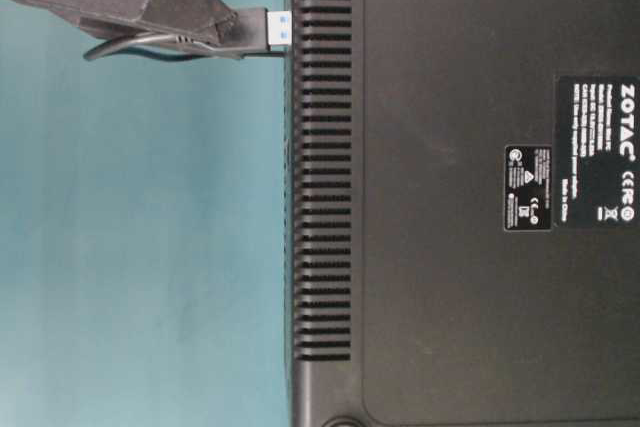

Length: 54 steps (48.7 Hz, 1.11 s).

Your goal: Insert the USB into the PC box with both arms.

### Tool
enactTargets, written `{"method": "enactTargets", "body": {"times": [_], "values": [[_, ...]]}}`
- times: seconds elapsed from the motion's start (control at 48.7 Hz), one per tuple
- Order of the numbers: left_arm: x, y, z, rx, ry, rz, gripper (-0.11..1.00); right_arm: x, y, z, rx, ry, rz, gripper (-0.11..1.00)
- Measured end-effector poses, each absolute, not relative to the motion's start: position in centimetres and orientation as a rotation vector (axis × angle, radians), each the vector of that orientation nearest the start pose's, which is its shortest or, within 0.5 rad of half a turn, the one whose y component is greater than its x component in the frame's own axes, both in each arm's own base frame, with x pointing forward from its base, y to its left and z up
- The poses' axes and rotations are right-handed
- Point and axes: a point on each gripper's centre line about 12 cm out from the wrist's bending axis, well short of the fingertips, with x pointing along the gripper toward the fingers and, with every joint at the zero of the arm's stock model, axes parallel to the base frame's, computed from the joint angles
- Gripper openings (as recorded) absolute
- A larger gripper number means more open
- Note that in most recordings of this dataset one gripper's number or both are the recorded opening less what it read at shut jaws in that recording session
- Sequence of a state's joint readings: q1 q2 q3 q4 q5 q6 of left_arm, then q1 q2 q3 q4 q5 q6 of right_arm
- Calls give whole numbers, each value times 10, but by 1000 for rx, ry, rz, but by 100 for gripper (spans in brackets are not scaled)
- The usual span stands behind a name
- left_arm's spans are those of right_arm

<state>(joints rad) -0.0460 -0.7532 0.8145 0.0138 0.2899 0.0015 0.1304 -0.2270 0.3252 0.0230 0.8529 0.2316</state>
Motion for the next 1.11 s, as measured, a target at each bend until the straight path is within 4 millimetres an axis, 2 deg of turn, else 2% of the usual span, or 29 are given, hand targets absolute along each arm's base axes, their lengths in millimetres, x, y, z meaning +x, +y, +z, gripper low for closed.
{"method": "enactTargets", "body": {"times": [0.329,0.657,0.904,1.11], "values": [[248,-11,326,22,354,-44,0,355,49,306,173,964,18,44],[247,-11,325,20,354,-44,0,356,52,310,173,955,29,13],[243,-10,325,17,348,-42,0,357,52,315,173,942,31,9],[243,-10,326,12,345,-41,0,365,51,340,155,873,28,9]]}}
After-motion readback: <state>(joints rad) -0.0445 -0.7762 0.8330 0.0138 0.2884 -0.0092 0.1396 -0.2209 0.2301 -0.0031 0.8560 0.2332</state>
